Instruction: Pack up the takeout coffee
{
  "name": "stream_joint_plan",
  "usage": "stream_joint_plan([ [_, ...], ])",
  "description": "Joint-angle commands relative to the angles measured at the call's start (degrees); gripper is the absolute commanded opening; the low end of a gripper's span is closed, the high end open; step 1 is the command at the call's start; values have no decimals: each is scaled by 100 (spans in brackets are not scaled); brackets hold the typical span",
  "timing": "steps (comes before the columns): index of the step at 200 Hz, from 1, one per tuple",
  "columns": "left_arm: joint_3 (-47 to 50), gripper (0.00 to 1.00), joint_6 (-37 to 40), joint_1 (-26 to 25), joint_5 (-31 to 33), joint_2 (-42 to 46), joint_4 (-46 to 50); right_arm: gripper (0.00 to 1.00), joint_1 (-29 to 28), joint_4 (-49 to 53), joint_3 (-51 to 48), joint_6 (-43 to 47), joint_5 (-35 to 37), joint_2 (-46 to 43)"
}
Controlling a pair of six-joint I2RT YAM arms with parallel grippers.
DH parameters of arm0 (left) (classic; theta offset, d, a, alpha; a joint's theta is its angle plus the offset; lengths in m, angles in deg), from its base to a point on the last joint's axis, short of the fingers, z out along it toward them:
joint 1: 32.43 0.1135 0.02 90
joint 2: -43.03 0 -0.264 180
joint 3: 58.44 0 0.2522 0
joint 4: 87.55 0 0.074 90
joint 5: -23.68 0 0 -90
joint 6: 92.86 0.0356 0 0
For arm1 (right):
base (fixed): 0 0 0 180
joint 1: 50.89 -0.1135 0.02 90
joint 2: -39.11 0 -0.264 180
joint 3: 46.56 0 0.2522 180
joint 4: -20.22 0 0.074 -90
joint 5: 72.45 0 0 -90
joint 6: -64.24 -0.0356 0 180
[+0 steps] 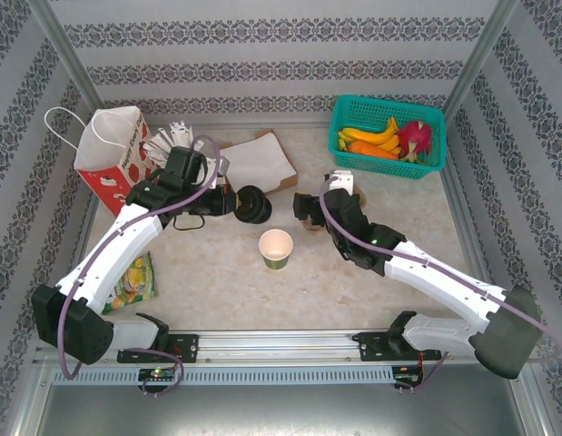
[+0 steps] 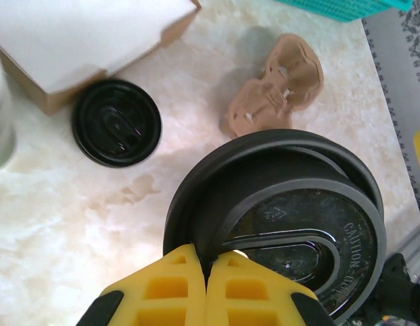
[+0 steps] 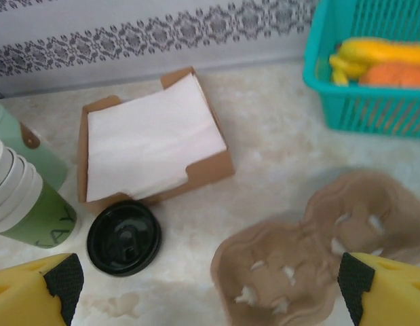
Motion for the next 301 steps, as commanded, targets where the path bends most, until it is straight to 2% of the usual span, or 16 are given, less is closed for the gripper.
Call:
stream_joint_plan([
  [1,95,0,-461,-301,122,69,-148,98,65,334,23,-1161,-873,-57],
  [44,118,0,-778,-803,300,-42,571,98,476,-392,-779,-2388,-2614,-266],
  [81,426,0,-1381,-1075,427,-91,429,98,448,-605,-1029,-2303,-2940,-408],
  [140,402,0,-1522,-1431,720,-345,381,98,618,-2427,-1826,-3148,-3923,-85],
  [236,55,0,-1418,-1747,1159,-882,344,98,564,-2714,-1647,-2933,-4664,552],
  [301,-89,0,-1342,-1764,1092,-1146,352,98,547,-2758,-1629,-2842,-4740,601],
])
